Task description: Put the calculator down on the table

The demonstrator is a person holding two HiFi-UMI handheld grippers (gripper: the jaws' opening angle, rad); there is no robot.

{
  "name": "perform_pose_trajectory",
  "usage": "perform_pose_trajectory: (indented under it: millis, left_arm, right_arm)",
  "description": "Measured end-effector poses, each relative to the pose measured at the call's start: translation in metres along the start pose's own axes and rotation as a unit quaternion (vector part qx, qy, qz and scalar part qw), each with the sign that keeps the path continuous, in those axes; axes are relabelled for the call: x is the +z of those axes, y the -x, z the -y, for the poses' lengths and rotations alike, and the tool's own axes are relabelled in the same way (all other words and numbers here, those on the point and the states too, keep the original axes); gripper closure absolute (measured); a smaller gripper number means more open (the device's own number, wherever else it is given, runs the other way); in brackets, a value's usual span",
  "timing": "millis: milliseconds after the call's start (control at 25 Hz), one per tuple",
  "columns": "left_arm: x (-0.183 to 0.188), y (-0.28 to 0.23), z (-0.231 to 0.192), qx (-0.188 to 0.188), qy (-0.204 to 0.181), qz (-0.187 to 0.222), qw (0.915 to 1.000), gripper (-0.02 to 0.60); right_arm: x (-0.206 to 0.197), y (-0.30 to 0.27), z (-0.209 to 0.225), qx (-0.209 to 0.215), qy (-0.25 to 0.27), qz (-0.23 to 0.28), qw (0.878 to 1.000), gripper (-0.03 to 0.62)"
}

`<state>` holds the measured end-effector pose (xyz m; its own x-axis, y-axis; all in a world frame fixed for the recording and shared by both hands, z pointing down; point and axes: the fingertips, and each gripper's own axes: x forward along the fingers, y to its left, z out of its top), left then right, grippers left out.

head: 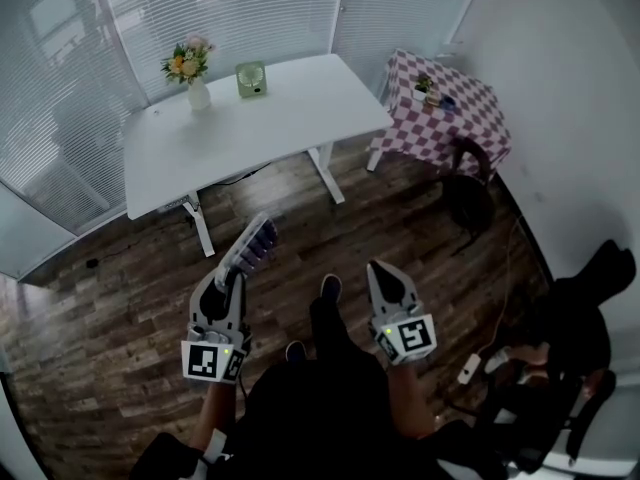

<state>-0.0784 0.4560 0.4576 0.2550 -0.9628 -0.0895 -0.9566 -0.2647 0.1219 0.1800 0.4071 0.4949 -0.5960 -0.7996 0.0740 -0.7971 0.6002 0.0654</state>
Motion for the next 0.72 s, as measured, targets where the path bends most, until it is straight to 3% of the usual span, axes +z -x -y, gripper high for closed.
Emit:
perform_pose_trajectory:
  millis: [440, 720]
  left_arm:
    - [-0.005, -0.058, -0.022, 0.007, -0.012, -0.012, 0.9998, 0.482]
    - [-0.006, -0.092, -0.032, 0.007, -0.004, 0.004, 1.0000, 0.483]
  right_arm:
    - [0.002, -0.063, 0.034, 0.009, -0.001, 0.010, 1.000, 0.588]
    - [0.008, -0.100, 0.051, 0.018, -0.006, 0.009, 1.000, 0.588]
